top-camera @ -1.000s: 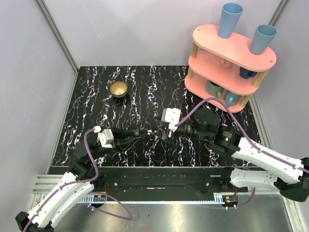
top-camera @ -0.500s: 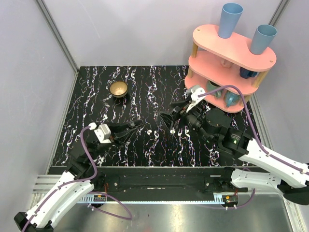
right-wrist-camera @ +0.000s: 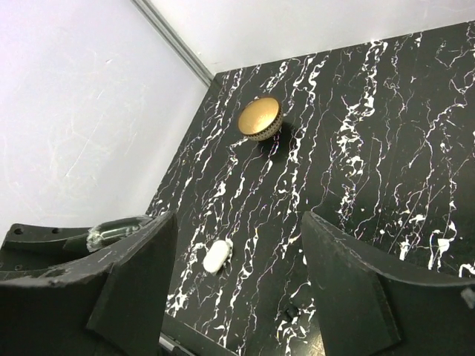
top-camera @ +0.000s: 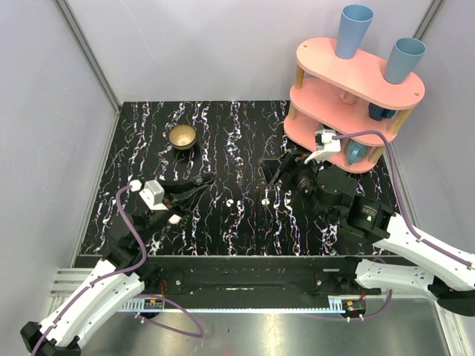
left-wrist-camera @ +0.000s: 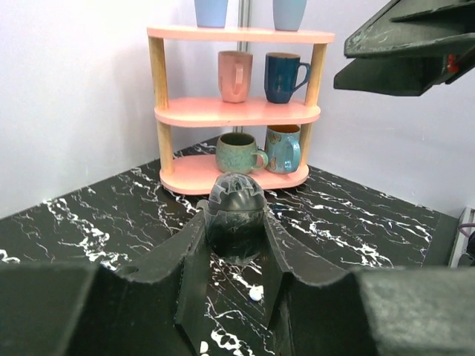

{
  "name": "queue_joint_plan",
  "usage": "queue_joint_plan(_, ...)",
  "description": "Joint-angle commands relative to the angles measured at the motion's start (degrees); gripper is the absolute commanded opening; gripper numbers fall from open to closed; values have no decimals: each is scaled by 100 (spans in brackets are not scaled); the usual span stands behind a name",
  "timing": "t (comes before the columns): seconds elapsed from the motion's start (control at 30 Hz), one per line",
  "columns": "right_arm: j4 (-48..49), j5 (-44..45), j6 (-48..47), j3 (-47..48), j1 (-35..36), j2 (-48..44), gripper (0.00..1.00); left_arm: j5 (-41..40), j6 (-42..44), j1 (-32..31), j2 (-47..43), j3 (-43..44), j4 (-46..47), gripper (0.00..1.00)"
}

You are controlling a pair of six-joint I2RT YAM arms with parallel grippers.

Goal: Insert the wireless bluetooth earbuds into the charging case
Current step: Open the charging case.

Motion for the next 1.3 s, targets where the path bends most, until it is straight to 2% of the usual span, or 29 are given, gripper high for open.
queue_joint_plan(0.0, -158, -521, -229, 23, -6, 9, 75, 211, 272, -20, -458, 40, 352, 0)
queue_joint_plan(0.03, -149, -1028, -302, 50, -14, 79, 75, 291, 352, -20, -738, -249, 579, 0)
queue_joint_plan(0.1, 131, -1480, -364, 172, -15, 150, 77, 38, 196, -20, -959, -523, 931, 0)
queue_joint_plan(0.27, 35, -3053, -232, 892, -15, 791, 77, 196, 28, -20, -1241, -444, 799, 0)
queue_joint_plan(0.33, 105, -3570, -302, 1042, -15, 1159, 78, 12, -182, -20, -1285, -742, 1508, 0)
queue_joint_plan(0.43, 202, -3836, -320, 1297, -14, 1529, 79, -227, -456, -20, -1093, -893, 2082, 0)
queue_joint_plan(0.6, 238, -3890, -662, 1526, -6, 1785, 81, 80, -579, -20, -461, -814, 2593, 0)
queue_joint_plan(0.73, 167, -3812, -777, 1562, -15, 1899, 82, 72, -790, -28, -135, -919, 3382, 0)
queue_joint_plan(1.07, 264, -3635, -724, 1579, -67, 2102, 83, 546, -992, -20, -11, -805, 3455, 0)
queue_joint_plan(1.27, 431, -3775, -628, 1605, -208, 2084, 84, 968, -983, -20, -178, -717, 3104, 0)
